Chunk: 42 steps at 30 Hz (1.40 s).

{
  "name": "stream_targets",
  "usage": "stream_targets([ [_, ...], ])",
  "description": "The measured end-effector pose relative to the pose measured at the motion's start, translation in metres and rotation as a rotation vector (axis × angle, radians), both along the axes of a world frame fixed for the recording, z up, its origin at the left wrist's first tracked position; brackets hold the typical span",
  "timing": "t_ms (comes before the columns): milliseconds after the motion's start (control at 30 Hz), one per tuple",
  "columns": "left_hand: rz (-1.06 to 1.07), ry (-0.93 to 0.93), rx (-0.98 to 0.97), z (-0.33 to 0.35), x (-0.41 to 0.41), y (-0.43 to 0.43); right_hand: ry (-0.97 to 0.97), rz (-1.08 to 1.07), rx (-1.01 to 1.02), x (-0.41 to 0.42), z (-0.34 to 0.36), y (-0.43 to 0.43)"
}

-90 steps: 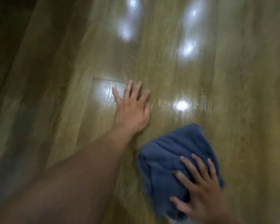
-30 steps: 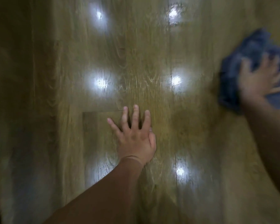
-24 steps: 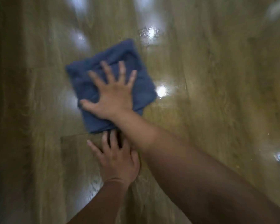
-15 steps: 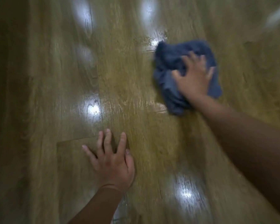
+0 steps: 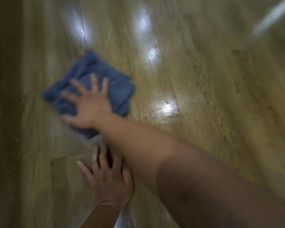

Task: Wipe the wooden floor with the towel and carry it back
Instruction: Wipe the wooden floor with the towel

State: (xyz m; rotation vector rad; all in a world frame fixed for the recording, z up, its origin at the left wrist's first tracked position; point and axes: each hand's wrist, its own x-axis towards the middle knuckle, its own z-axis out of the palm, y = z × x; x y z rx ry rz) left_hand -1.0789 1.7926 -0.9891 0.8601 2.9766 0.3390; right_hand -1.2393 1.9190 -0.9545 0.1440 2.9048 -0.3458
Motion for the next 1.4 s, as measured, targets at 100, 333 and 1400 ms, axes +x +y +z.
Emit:
stream_targets([
  [100, -0.034, 0.068, -0.004, -0.001, -0.003, 0.000, -0.013, 0.353, -0.006, -0.002, -0.006, -0.040],
  [333, 0.026, -0.084, -0.029, 0.011, 0.002, 0.004, 0.080, -0.465, 0.006, 0.037, -0.006, 0.196],
  [1400, -0.175, -0.029, -0.183, 0.026, 0.011, 0.013, 0.096, -1.068, 0.015, 0.372, -0.007, 0.216],
])
